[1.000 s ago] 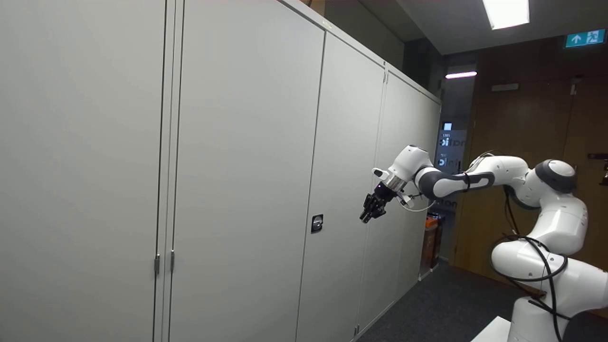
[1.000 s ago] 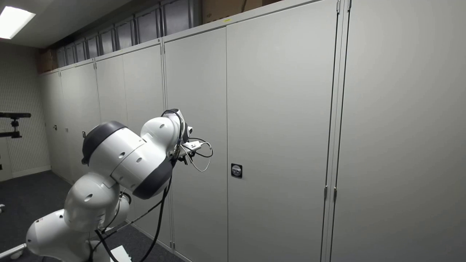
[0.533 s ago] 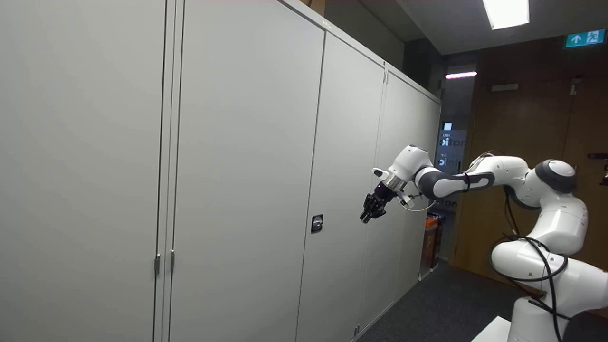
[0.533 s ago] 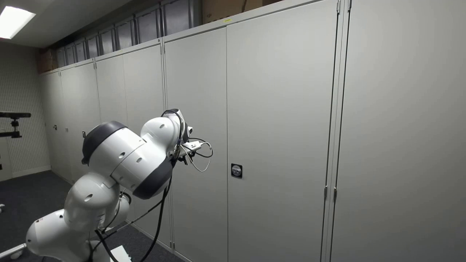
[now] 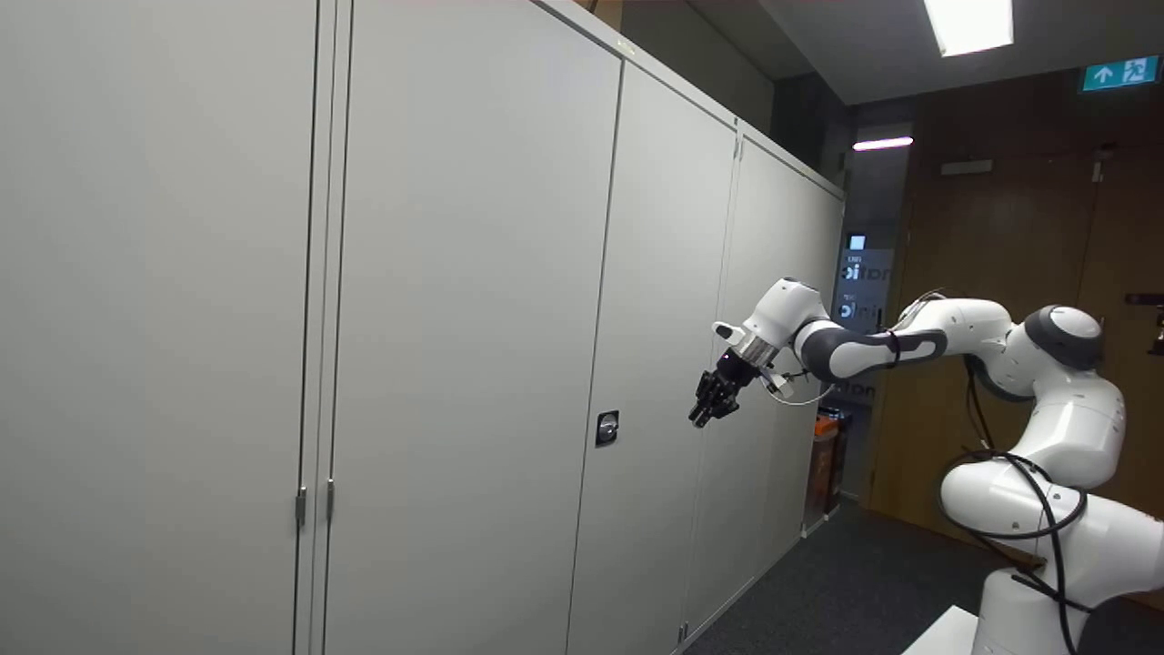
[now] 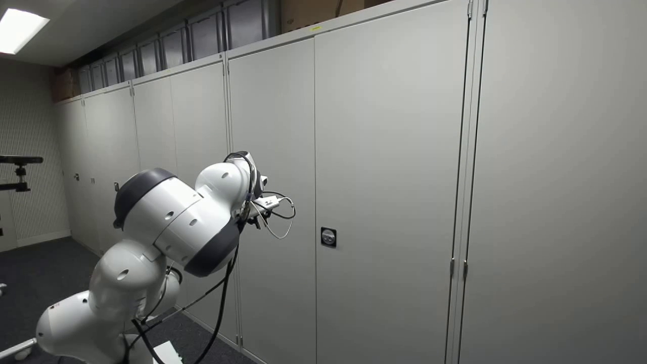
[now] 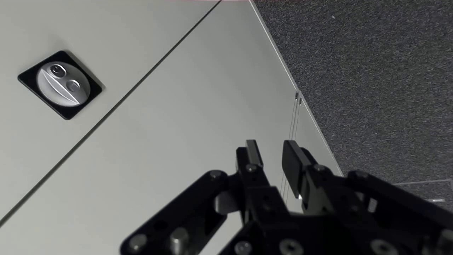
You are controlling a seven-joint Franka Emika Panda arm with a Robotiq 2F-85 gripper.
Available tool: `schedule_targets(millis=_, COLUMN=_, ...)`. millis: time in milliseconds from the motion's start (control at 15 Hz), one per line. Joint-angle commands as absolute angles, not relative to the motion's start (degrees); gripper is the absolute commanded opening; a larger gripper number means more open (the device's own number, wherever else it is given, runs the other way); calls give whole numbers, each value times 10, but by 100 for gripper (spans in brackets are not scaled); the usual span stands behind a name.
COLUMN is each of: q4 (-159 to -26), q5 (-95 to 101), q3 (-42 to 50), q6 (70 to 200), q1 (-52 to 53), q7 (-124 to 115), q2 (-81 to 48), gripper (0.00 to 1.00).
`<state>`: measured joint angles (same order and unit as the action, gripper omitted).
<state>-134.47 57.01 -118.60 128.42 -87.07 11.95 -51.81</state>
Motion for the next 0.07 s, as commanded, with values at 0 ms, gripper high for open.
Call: schedule_targets(millis=0, q4=-1343, q5=575, q3=-1184, q6=1280, q1=-866, q7=117, q2=-522, gripper=27)
